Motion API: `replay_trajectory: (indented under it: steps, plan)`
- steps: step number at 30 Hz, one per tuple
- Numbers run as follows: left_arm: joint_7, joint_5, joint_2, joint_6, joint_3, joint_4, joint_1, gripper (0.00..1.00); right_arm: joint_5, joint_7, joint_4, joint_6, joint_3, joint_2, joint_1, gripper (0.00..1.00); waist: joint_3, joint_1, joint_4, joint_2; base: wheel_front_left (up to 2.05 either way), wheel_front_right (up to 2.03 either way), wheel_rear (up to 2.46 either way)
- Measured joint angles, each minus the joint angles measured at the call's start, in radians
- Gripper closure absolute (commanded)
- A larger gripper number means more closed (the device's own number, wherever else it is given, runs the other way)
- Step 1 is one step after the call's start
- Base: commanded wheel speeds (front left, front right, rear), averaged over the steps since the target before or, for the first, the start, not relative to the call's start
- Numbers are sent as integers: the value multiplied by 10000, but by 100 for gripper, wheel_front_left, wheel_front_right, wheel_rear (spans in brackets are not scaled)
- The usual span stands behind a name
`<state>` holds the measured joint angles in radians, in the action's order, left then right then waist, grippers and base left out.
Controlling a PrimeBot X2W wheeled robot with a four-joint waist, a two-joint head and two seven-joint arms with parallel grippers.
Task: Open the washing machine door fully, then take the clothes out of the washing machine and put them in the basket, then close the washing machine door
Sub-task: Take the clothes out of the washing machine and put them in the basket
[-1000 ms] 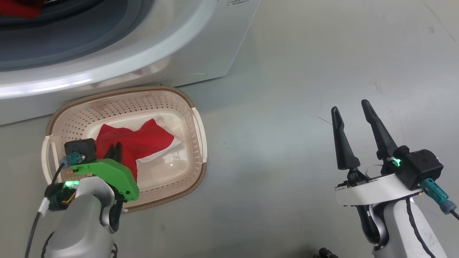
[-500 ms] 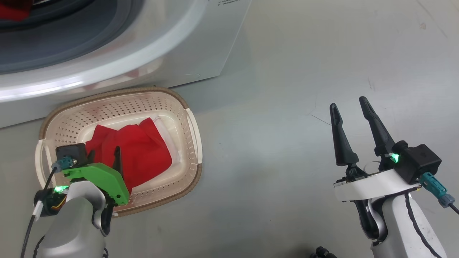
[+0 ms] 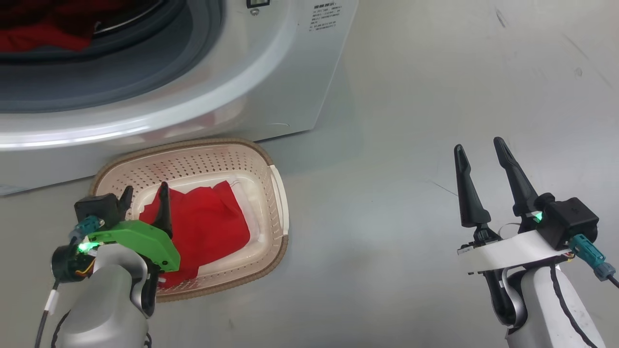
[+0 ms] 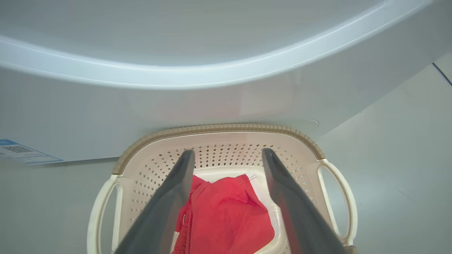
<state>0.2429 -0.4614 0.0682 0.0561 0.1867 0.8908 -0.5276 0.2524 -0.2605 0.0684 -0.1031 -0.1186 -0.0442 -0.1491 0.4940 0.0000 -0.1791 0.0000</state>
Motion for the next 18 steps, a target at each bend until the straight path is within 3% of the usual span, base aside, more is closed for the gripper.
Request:
replay_trajectory:
  steps: [11, 18]
  plan:
    - [92, 176, -194, 159, 75, -941, 460, 0, -270, 0, 238, 13, 267, -196, 492, 0, -1020, 0, 553, 0, 0, 0, 0]
    - [92, 614, -201, 128, -203, -2627, 1063, 0, -460, 0, 456, 15, 313, -263, 958, 0, -1928, 0, 1094, 0, 0, 0, 0]
